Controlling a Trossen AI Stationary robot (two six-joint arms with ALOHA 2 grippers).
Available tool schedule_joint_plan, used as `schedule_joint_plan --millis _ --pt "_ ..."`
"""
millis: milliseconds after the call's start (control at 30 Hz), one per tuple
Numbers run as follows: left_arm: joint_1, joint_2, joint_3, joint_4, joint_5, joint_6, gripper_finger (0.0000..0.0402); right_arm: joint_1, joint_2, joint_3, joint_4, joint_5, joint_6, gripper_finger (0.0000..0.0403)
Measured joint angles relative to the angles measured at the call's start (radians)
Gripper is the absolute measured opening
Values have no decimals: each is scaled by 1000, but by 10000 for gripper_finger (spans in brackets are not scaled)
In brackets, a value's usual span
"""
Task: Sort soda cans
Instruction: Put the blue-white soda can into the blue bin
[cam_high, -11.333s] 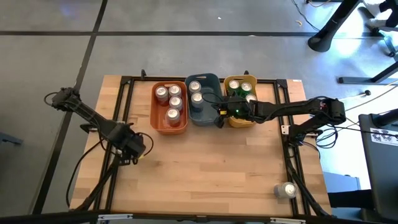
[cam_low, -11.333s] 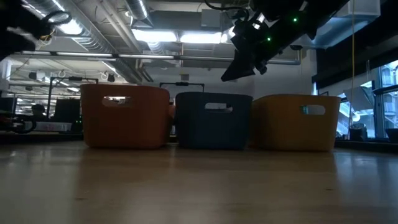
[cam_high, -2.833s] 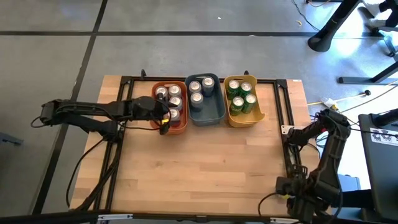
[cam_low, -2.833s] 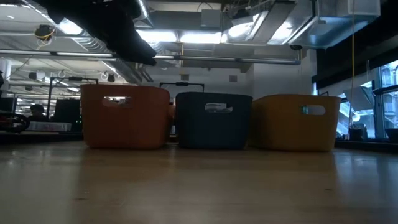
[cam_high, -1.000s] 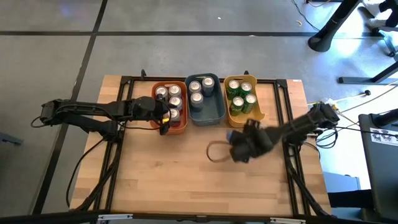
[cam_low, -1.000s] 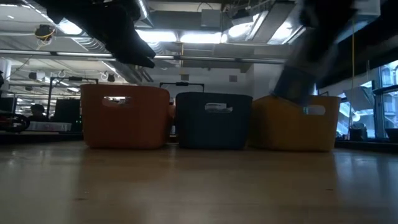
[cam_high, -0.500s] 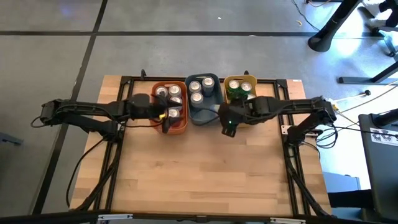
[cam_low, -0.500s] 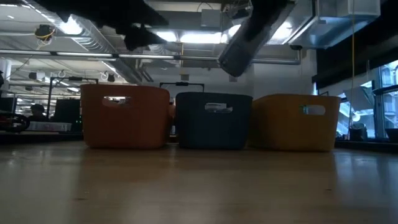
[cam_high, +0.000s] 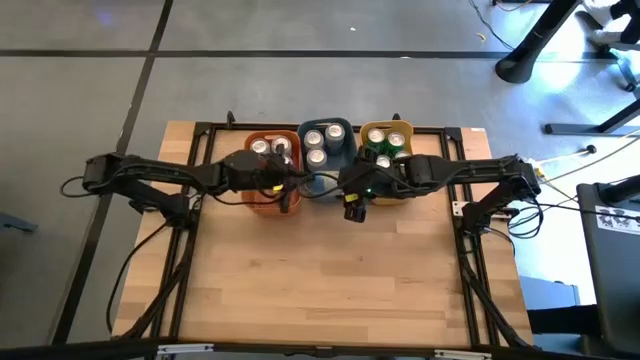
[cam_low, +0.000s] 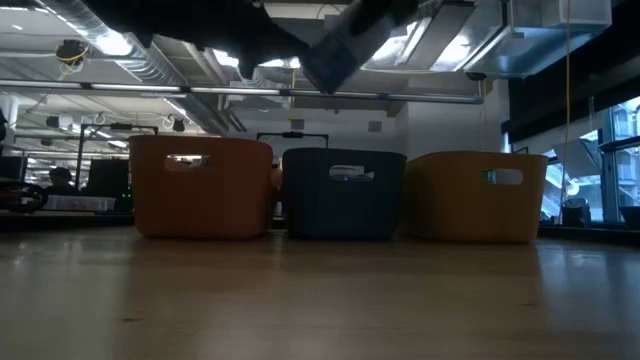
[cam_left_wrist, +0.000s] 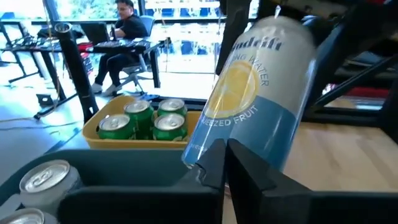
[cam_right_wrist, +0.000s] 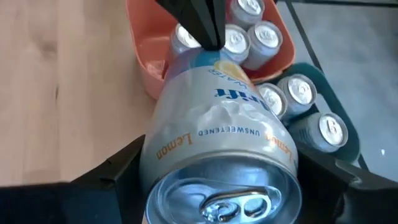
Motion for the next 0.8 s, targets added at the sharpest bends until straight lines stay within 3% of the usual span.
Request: schedule_joint_plan --millis 333,800 --pt "4 133 -2 106 -19 -11 12 -60 15 0 -30 -13 -19 283" --pt "35 141 -2 101 -27 5 2 -125 29 3 -2 -36 -80 283"
